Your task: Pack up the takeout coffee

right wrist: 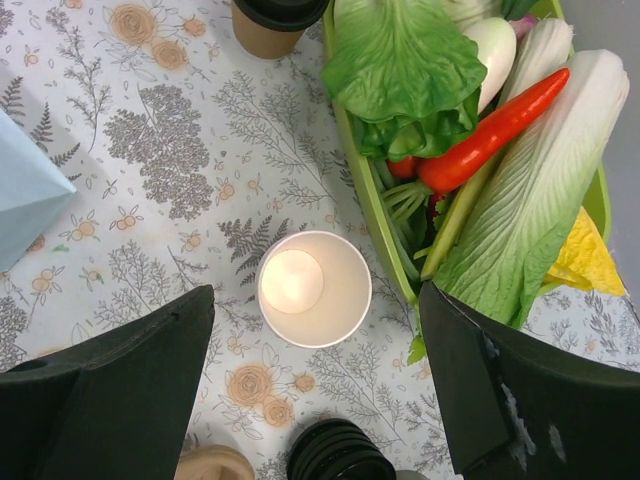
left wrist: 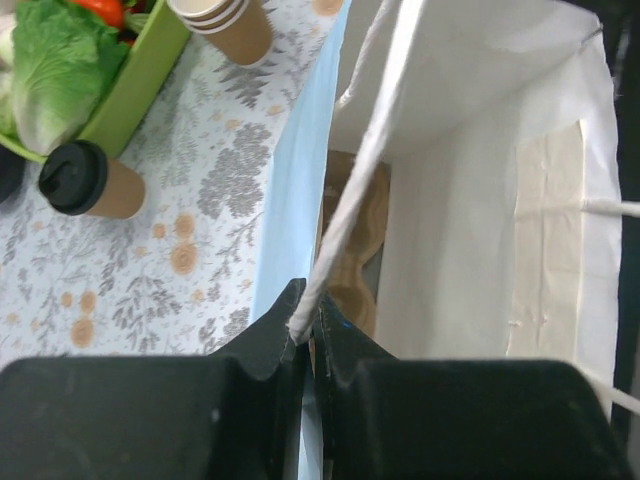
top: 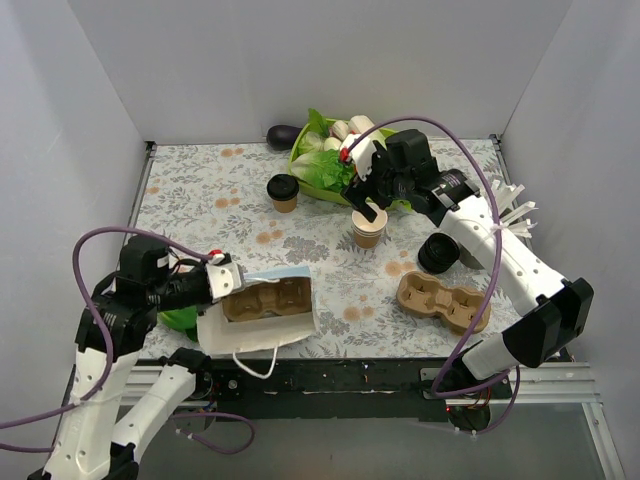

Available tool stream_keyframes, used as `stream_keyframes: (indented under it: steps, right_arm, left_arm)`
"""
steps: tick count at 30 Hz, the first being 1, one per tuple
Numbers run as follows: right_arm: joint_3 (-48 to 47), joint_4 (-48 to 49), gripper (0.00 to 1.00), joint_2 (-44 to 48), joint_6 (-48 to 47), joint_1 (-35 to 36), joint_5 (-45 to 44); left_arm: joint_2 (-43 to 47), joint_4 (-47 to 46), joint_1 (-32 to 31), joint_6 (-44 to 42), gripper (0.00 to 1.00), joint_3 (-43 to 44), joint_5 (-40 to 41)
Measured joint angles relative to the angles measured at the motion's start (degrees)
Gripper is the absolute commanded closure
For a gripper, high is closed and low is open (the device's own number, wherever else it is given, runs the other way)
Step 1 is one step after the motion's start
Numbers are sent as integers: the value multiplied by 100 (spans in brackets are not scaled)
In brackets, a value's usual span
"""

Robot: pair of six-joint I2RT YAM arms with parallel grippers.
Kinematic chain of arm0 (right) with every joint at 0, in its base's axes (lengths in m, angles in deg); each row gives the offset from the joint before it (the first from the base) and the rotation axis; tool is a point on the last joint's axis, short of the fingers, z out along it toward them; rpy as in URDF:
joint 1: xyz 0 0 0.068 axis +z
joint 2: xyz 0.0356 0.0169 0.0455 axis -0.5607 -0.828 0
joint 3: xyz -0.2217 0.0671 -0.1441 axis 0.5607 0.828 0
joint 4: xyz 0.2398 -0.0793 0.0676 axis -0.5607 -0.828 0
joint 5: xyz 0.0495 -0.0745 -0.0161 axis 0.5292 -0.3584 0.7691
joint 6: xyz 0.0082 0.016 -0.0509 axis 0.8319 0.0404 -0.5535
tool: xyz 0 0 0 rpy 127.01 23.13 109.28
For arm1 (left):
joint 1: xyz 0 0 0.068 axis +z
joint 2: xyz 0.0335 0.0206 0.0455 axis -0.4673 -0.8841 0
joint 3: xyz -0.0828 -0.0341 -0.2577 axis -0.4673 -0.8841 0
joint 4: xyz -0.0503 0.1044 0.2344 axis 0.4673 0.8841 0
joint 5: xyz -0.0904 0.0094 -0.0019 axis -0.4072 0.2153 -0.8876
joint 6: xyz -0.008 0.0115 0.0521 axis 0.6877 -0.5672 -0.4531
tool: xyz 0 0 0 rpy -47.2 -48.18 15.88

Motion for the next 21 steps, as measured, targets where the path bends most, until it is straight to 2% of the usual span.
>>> stream_keyframes:
  steps: [9, 21]
  right_arm:
    - [127, -66, 9, 9, 2, 0, 365]
    - [133, -155, 9, -74, 2, 0, 540]
  left_arm:
    - [350, 994, 4, -149, 100, 26, -822]
    - [444, 1161, 120, -326, 100, -109, -1182]
